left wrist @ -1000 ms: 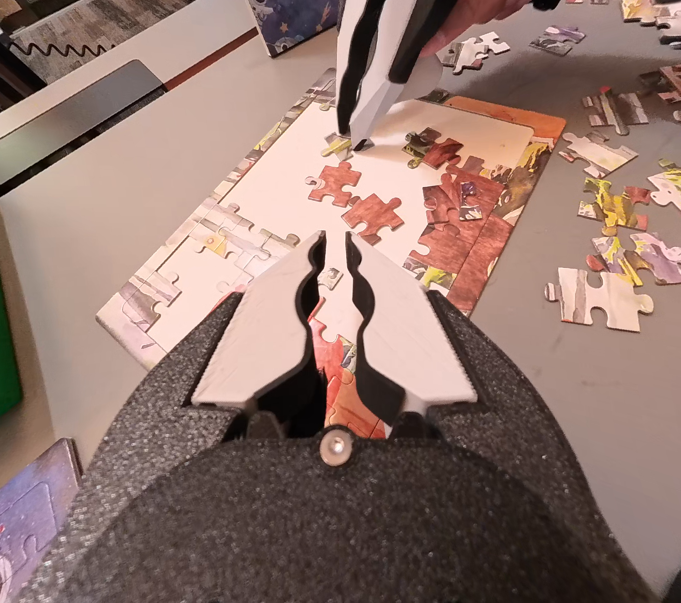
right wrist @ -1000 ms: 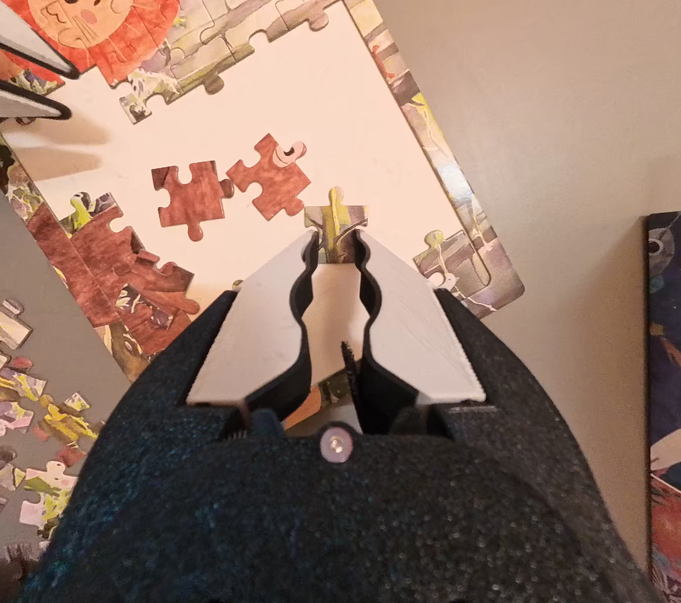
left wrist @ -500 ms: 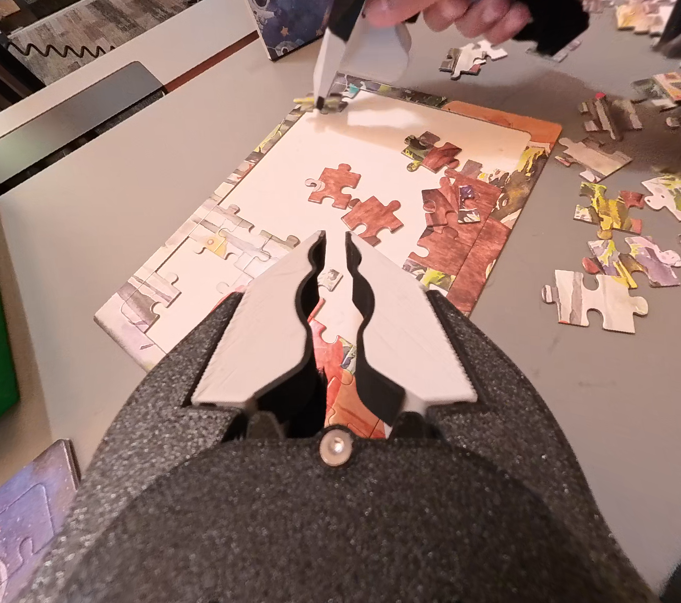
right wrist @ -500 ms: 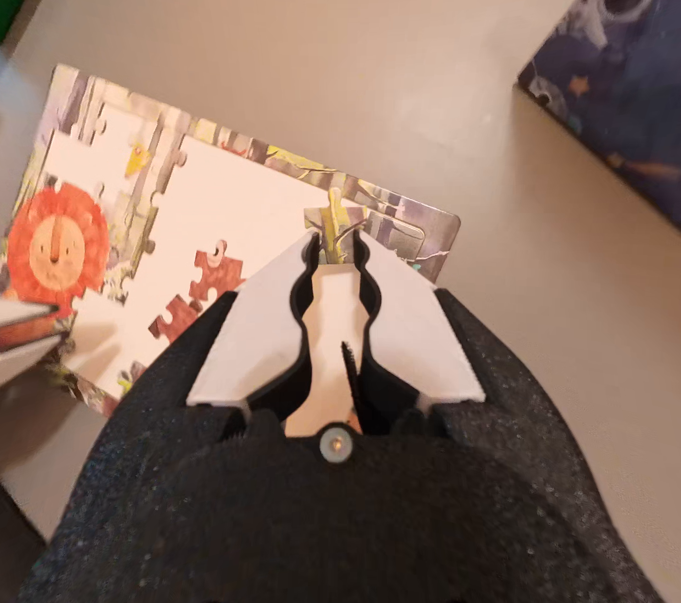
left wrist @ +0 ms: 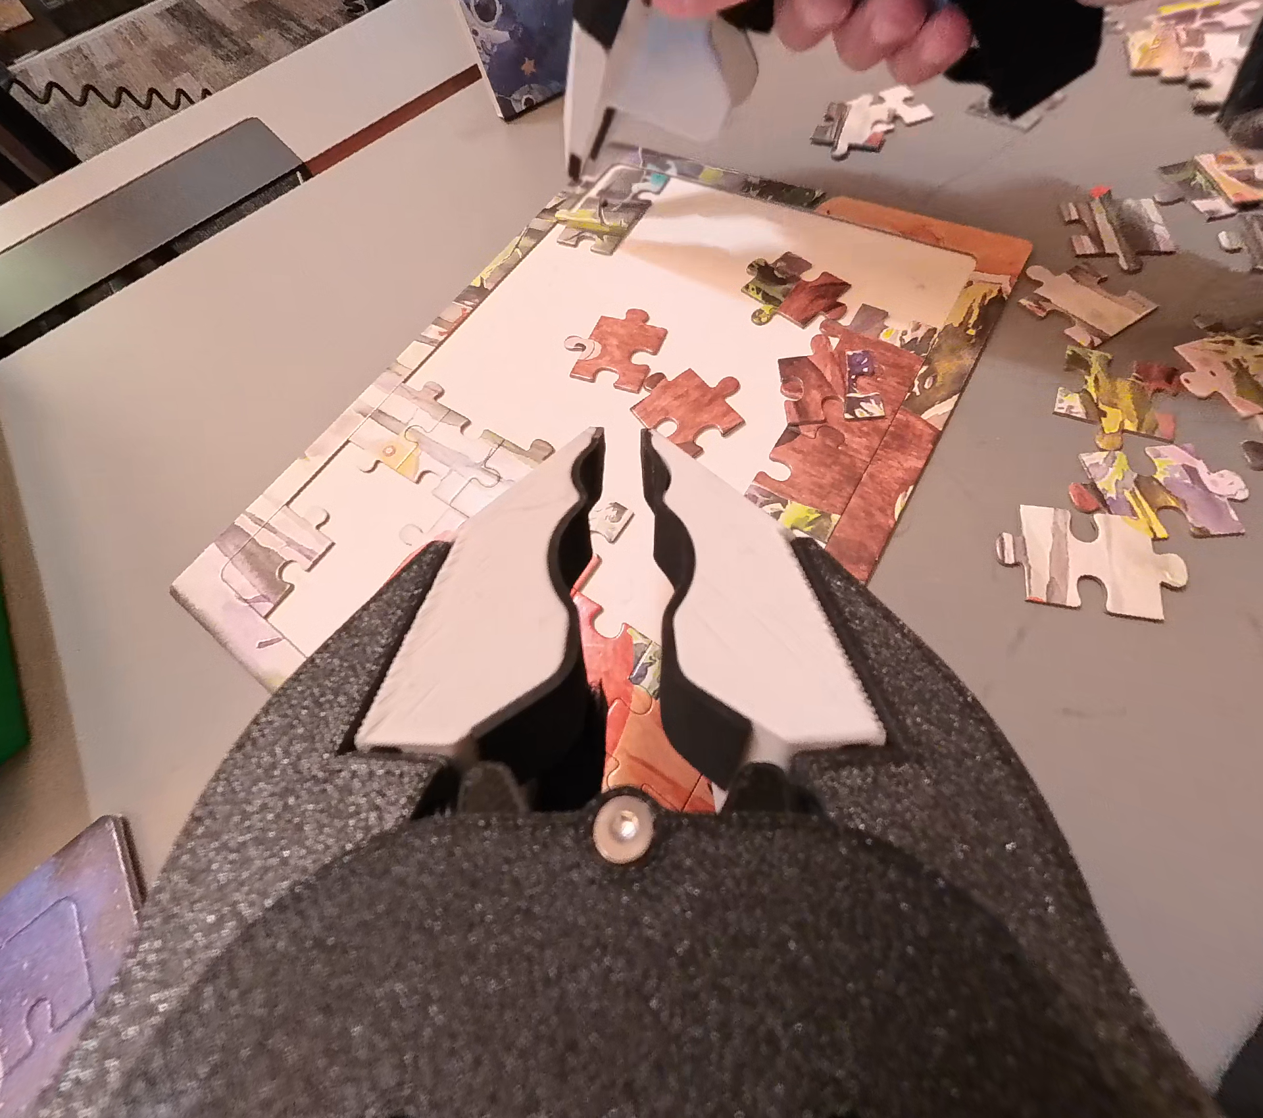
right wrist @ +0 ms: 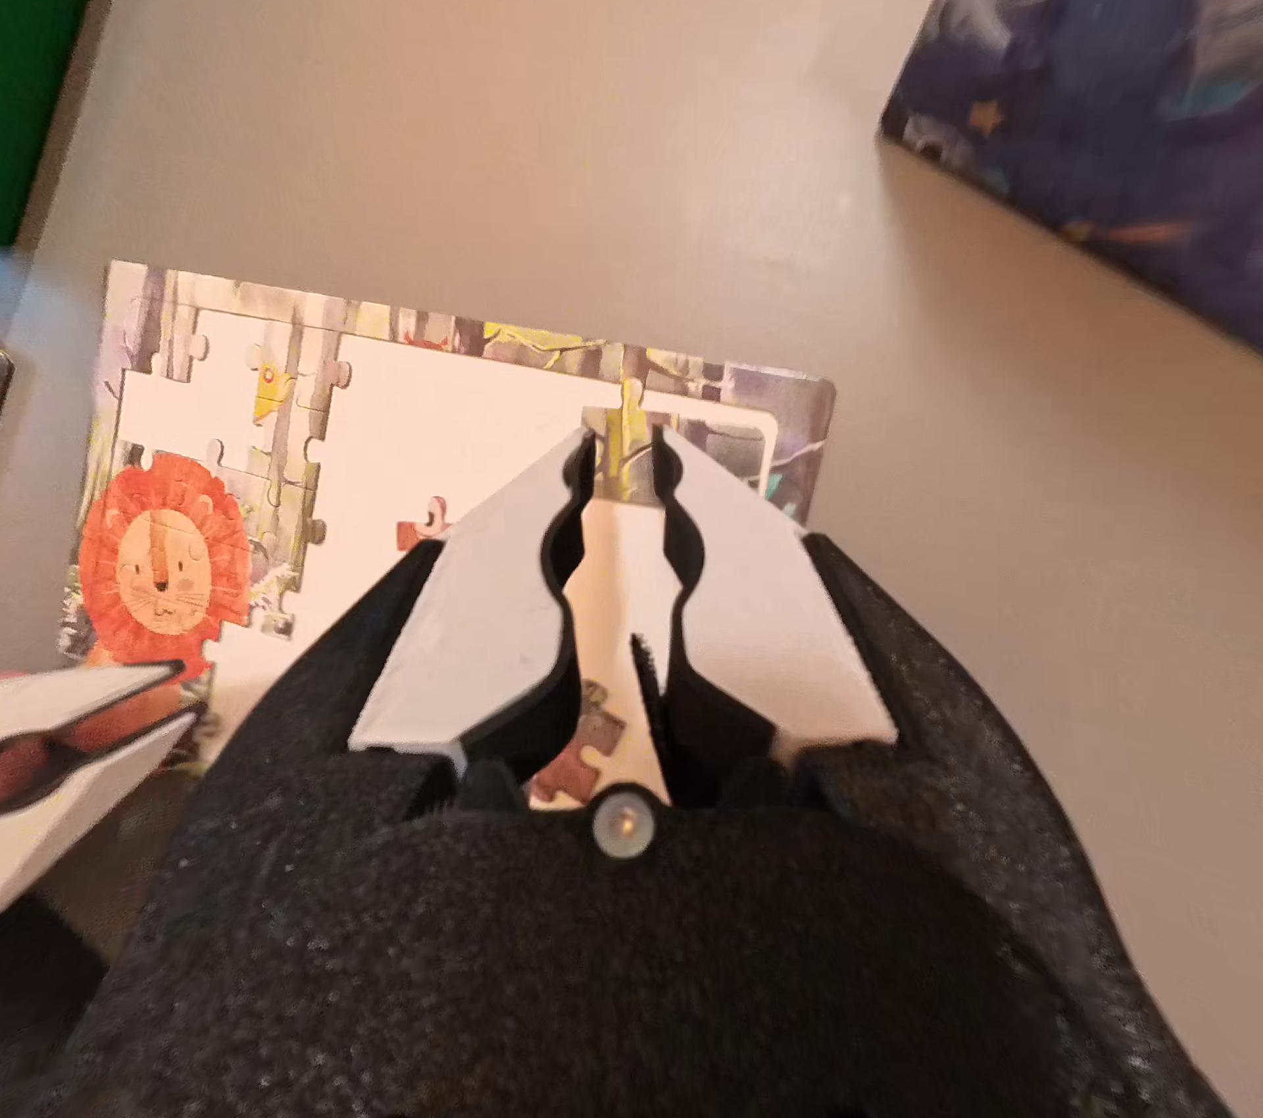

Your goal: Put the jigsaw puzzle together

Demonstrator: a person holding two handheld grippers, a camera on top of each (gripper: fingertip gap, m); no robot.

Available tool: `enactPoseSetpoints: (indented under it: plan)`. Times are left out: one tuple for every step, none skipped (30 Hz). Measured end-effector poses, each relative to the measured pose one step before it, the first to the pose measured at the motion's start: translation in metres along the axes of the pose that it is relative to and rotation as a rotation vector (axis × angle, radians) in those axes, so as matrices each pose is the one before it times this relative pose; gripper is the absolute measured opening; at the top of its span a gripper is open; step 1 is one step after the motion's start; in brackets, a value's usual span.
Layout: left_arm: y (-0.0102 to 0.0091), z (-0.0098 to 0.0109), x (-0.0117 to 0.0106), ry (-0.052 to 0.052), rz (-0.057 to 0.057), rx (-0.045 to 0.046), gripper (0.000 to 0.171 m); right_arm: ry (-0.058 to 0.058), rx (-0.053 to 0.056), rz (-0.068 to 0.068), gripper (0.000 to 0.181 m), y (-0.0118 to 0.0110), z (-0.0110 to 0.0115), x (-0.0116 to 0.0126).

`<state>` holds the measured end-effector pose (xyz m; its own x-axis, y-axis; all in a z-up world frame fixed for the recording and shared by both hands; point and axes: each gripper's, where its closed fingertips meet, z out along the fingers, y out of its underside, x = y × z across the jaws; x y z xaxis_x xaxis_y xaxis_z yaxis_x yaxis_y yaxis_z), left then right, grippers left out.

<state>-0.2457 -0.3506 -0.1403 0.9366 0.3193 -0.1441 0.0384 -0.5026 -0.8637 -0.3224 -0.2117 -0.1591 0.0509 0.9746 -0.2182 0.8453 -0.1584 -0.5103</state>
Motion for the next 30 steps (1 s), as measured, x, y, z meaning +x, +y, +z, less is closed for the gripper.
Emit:
enactPoseSetpoints:
  plan:
    - [-0.00003,0.00009,0.00004,-0.0004,0.0009,-0.00049,0.01,0.011,0.0206,-0.0585,0.014,-0.00357,-0.00373,0.00197]
    - [0.00012,0.00005,0.0,-0.0005,0.0011,-0.00059,0.01,0.04,0.0047,-0.0615,0.01,0.00006,-0.00365,0.0069]
    - [0.00013,0.00002,0.0,-0.001,0.0013,-0.00059,0.01,0.0383,0.0089,-0.0707,0.009,0.00084,-0.00332,0.00616]
    - [0.00016,-0.00008,-0.00016,-0.0013,0.0009,-0.00015,0.01,0.0022,0.0149,-0.0774,0.005,0.00205,-0.00273,-0.00092]
    - [-0.00002,0.00001,-0.00009,-0.0006,0.0001,0.00015,0.01,-0.013,0.0124,-0.0584,0.0,0.00342,-0.00226,-0.00417]
    - [0.00002,-0.00006,0.00001,0.0002,-0.0002,0.00025,0.01,-0.0135,0.0198,-0.0367,0.0,0.00135,-0.00182,-0.00426]
    - [0.00009,0.0001,0.00011,0.0005,0.0001,-0.00039,0.01,-0.0321,0.0179,-0.0282,0.0,0.00111,-0.00015,-0.00791]
    - [0.00024,0.00019,0.00021,0.0005,0.0011,-0.00155,0.01,-0.0143,-0.0028,-0.0134,0.0,0.00255,0.00205,-0.00433]
    - [0.00032,0.0002,0.00034,-0.0002,0.0025,-0.00176,0.01,0.0061,-0.0133,-0.0017,0.0,0.00298,0.00359,0.00003]
    - [0.00018,0.00014,0.00031,-0.0005,0.0035,-0.00138,0.01,0.001,-0.0271,0.0029,0.0,0.00437,0.00438,0.00047]
    - [0.00027,0.00028,0.00028,-0.0004,0.0035,-0.00181,0.01,0.0174,-0.0315,0.0067,0.0,0.00493,0.00343,0.00453]
    - [0.00034,0.00019,0.00022,-0.0009,0.0029,-0.00196,0.01,0.0282,-0.0072,0.011,0.0,0.00248,0.00147,0.00736]
    - [0.00018,-0.00001,-0.00016,-0.0019,0.0019,-0.00098,0.01,0.0078,-0.0003,0.0176,0.0,0.00195,0.00056,0.00523]
    - [0.00017,-0.0001,-0.00025,-0.0014,0.0,0.00013,0.01,-0.005,-0.0095,0.0186,0.0,0.00315,0.00089,0.00343]
    - [-0.00005,0.00002,-0.00025,0.0003,-0.0019,0.00007,0.01,0.0035,-0.013,0.0105,0.0,0.00286,0.00169,0.00352]
    - [0.0001,0.00003,-0.00015,0.0008,-0.002,-0.00044,0.01,-0.0007,0.0036,-0.0034,0.0,-0.00028,0.00179,0.00051]
    - [0.00013,0.00011,0.0001,0.0008,-0.0004,-0.00073,0.01,-0.0081,0.011,-0.0075,0.0,-0.00242,0.00194,-0.00251]
    - [0.00019,0.00023,0.00036,0.0009,0.0017,-0.00159,0.01,-0.0033,0.0101,-0.0085,0.0,-0.00328,0.00202,-0.00257]
    - [0.00032,0.00016,0.00045,0.0003,0.0034,-0.00186,0.01,0.0103,0.0188,-0.0078,0.0,-0.00441,0.00174,-0.00029]
    - [0.00011,0.00014,0.00036,-0.0006,0.0039,-0.00099,0.01,0.0055,0.0163,0.0011,0.0,-0.0037,0.00218,0.00005]
    - [0.00005,0.0,0.00025,-0.0007,0.0029,-0.00043,0.01,-0.0072,-0.0045,0.0117,0.0,-0.0001,0.00311,-0.00061]
    - [0.00008,0.00004,0.00014,-0.0001,0.0012,-0.0003,0.01,-0.0092,0.0004,0.0169,0.0,-0.00064,0.0013,0.0001]
    - [0.00006,0.00001,0.00003,0.0007,-0.0005,-0.00042,0.01,0.0139,-0.0023,0.0214,0.0,0.00023,-0.00008,0.00444]
    - [0.00024,-0.00001,0.00003,0.001,-0.0013,-0.00075,0.01,0.0024,0.0012,0.0203,0.0,0.00017,-0.00003,0.00281]
    - [0.00034,0.00014,0.00015,0.0015,-0.0009,-0.00162,0.01,0.0095,0.0029,0.0197,0.0,0.00028,-0.00008,0.00339]
    - [0.0007,0.00039,0.00032,0.0021,-0.0002,-0.0035,0.01,-0.0009,0.0057,0.0132,0.0,-0.00012,0.00019,0.00108]
    - [0.00077,0.00043,0.00031,0.0012,0.0006,-0.00476,0.01,-0.0032,0.0033,0.0086,0.0,-0.00016,0.00026,0.00002]
    - [0.00047,0.00022,0.00017,0.0001,0.0017,-0.00305,0.01,0.0026,0.0011,0.0009,0.0,-0.00034,-0.00016,0.0003]
    - [0.00004,0.00008,0.0002,-0.0003,0.0017,-0.00036,0.01,0.0206,0.0032,-0.0158,0.0,-0.00066,-0.00092,0.00222]
    - [-0.00007,-0.00003,0.00009,-0.0003,0.0008,0.00056,0.01,0.0152,0.0054,-0.0244,0.0,-0.00078,-0.00162,0.00102]
